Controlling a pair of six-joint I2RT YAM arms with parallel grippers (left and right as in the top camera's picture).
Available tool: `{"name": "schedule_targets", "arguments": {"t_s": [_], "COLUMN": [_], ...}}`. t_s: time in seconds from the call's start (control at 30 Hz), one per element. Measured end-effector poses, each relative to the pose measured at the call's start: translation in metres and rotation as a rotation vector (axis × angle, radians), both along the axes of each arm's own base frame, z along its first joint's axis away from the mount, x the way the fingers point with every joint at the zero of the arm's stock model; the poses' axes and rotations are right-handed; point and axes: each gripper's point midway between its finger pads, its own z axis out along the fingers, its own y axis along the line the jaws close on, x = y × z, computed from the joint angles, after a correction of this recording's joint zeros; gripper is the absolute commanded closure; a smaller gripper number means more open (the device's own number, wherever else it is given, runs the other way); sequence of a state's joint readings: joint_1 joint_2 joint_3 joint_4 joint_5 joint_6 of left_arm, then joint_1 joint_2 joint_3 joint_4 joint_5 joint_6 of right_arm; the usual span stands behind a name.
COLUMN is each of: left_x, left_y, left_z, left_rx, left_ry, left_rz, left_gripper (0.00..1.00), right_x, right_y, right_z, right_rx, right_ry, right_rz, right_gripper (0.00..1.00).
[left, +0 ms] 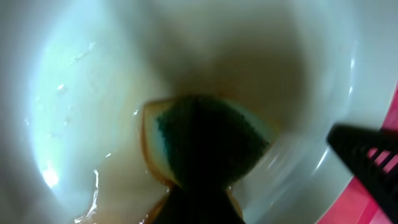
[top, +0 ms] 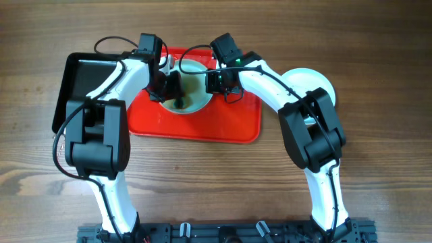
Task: Clean dirty plates on tray and stack at the side
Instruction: 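Scrub the last plate on the tray with the sponge in the left gripper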
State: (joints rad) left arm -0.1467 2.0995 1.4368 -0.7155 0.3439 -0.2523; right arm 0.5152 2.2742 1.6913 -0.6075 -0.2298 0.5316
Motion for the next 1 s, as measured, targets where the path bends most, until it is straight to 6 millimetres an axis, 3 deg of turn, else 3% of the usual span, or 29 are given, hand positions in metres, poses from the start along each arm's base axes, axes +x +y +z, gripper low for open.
{"name": "schedule_targets", "arguments": {"t_s": [0.17, 0.27, 0.4, 0.53, 0.77, 0.83, 1.0], "left_x": [0.056, 0.071, 0.058, 0.03, -0.039, -0.038, 0.007], "left_y": [-0.01, -0.004, 0.015, 0.036, 0.016, 0.002, -0.011], "left_z": [0.01, 0.012, 0.003, 0.003, 0.009, 0.012, 0.016], "left_rx": [-0.081, -0.07, 0.053, 0.188, 0.087, 0.003, -0.056], "left_ry": [-0.206, -0.235, -0.154, -0.046, 0.221, 0.207, 0.003], "left_rz": [0.127, 0.236, 0.363, 0.388, 0.091, 0.029, -0.011], "left_gripper": [0.96, 0.96, 0.96, 0.96, 0.96, 0.96, 0.96], "right_x": [0.001, -0.001, -0.005, -0.013, -0.015, -0.014, -0.013], "right_y": [-0.001, 0.002, 0.009, 0.019, 0.018, 0.017, 0.016], "right_z": [0.0, 0.0, 0.001, 0.002, 0.002, 0.002, 0.002], "right_rx": [0.0, 0.004, 0.021, 0.041, 0.038, 0.038, 0.036], "right_ry": [0.0, 0.002, 0.01, 0.022, 0.025, 0.025, 0.023], "right_rz": [-0.009, 0.0, 0.016, 0.05, 0.059, 0.055, 0.052], "right_gripper": [0.96, 0.95, 0.96, 0.96, 0.96, 0.96, 0.96]}}
